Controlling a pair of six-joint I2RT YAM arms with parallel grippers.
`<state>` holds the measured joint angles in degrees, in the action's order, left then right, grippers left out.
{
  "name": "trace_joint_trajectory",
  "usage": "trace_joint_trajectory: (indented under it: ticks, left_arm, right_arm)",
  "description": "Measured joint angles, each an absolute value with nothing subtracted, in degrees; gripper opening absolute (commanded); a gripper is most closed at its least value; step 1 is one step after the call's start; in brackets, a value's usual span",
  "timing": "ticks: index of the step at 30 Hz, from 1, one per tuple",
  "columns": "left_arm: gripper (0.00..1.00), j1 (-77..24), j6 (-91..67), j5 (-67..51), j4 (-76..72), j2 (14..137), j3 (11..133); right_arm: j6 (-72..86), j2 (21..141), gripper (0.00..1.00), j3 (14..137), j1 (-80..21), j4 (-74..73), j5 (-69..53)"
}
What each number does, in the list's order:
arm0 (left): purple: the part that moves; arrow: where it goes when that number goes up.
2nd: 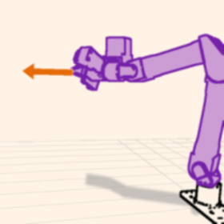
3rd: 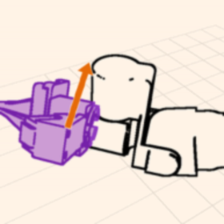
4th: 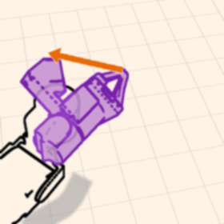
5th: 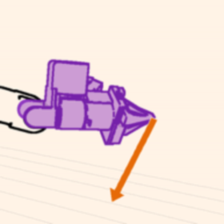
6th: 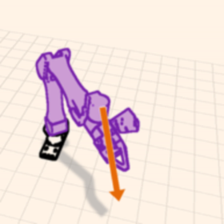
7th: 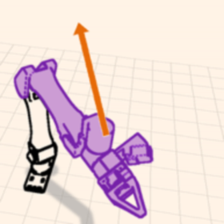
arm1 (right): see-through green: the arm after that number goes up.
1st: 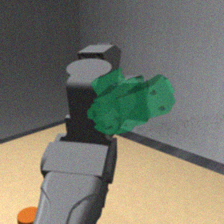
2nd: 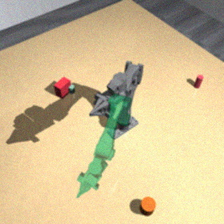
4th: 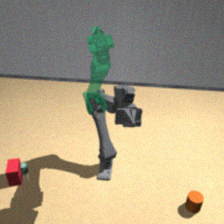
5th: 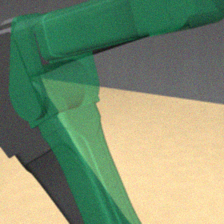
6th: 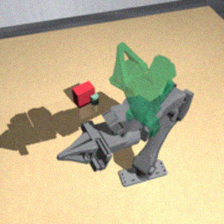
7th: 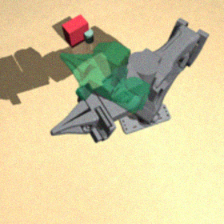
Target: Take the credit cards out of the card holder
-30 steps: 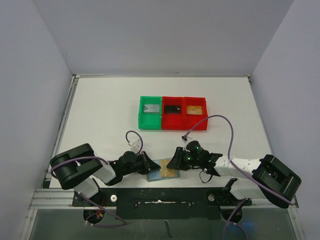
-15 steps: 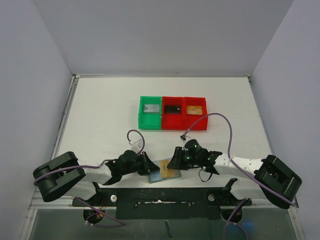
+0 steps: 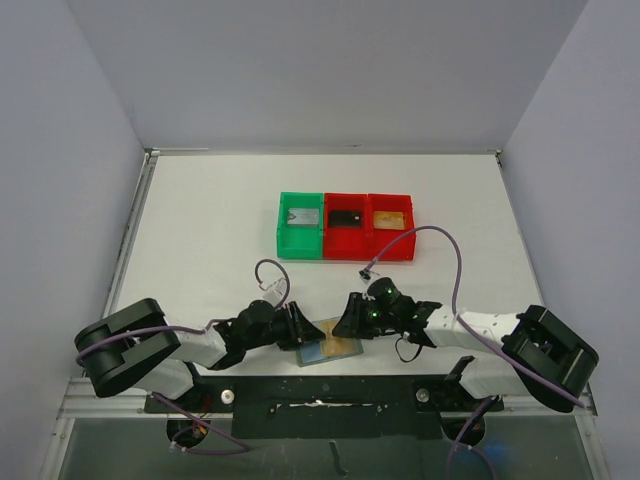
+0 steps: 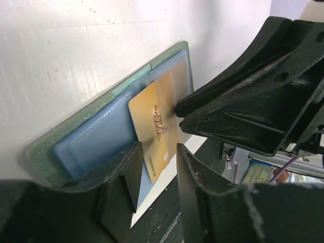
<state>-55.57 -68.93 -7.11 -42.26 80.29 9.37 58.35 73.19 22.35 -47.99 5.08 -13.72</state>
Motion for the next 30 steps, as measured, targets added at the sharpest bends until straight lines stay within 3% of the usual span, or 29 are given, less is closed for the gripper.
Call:
trace_joint_trajectory:
  ticks: [18,30]
  left_arm:
    - [0.40,-56.1,-75.9,-5.4,-49.5,82.6,6.6]
    - [0.46,-56.3,-74.0,-2.2,-35.0,73.4,8.4]
  right_arm:
    - [60.5,74.4,0.26,19.9,-48.0,11.5,-14.5]
    - [60.6,74.3,0.26,19.9,-48.0,11.5,-14.4]
